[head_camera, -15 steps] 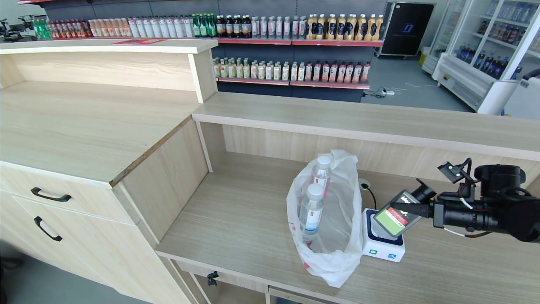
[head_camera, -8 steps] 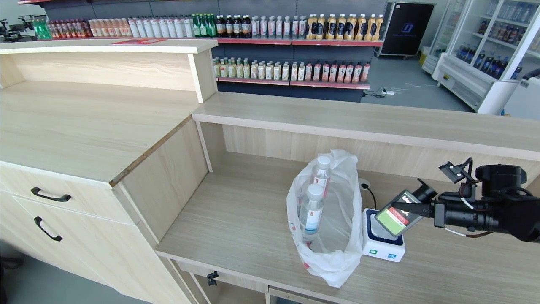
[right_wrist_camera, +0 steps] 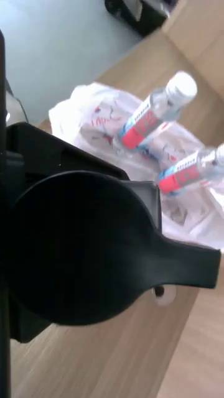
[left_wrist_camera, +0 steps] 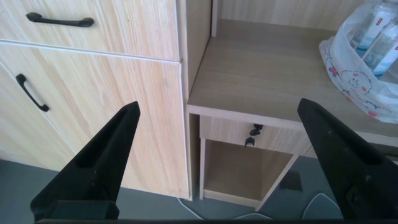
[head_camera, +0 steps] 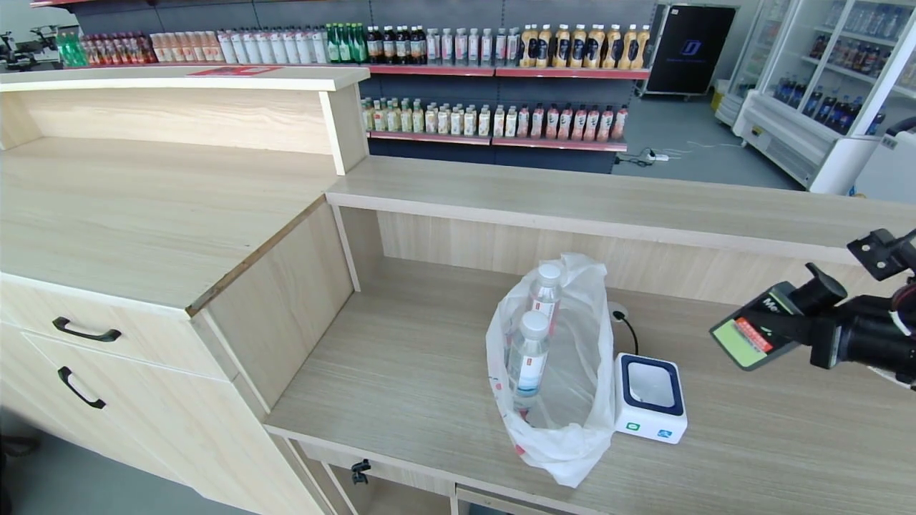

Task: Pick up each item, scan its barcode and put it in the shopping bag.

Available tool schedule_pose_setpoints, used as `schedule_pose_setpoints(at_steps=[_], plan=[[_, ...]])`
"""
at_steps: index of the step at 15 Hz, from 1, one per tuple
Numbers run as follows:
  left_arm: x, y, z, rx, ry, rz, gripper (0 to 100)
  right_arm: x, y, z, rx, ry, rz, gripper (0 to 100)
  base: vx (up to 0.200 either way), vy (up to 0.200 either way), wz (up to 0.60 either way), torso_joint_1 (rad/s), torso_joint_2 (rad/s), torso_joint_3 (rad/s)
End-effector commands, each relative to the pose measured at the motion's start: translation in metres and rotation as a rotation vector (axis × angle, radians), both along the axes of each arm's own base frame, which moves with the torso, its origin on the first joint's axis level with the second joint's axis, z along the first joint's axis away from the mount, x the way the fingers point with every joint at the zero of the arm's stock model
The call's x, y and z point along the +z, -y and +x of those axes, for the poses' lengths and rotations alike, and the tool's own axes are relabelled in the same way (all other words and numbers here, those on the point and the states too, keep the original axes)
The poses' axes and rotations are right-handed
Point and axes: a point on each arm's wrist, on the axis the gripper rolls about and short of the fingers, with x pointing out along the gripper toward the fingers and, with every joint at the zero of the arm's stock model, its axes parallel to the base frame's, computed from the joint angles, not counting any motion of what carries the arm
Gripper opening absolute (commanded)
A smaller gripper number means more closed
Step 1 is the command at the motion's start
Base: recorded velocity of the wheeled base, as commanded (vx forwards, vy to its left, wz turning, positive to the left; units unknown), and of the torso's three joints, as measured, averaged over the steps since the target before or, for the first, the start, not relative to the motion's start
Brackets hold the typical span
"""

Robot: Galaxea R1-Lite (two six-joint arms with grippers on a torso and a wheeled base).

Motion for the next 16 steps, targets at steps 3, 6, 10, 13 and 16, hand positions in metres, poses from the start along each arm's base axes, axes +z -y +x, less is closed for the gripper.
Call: schedule_pose_setpoints(at_steps=[3, 6, 10, 13, 16], plan=[[0.000, 0.000, 0.000, 0.000, -0.001, -0.001, 100, 0.030, -0.026, -0.043, -0.247, 0.128, -0.191, 0, 0.000, 0.000, 0.00, 0.000, 0.00, 0.000], [0.000, 0.000, 0.000, 0.000, -0.001, -0.001, 100, 0.020, -0.043, -0.041, -0.255, 0.067, -0.167, 0, 0.000, 0.000, 0.40, 0.002, 0.00, 0.003], [0.000, 0.000, 0.000, 0.000, -0.001, -0.001, 100, -0.011, -0.052, -0.018, -0.228, -0.086, -0.161, 0, 0.000, 0.000, 0.30, -0.004, 0.00, 0.004], [0.000, 0.000, 0.000, 0.000, -0.001, -0.001, 100, -0.041, -0.052, 0.001, -0.216, -0.216, -0.172, 0, 0.000, 0.000, 0.00, 0.000, 0.00, 0.000], [0.000, 0.000, 0.000, 0.000, -0.001, -0.001, 100, -0.058, -0.052, 0.013, -0.213, -0.243, -0.174, 0, 0.000, 0.000, 0.00, 0.000, 0.00, 0.000]])
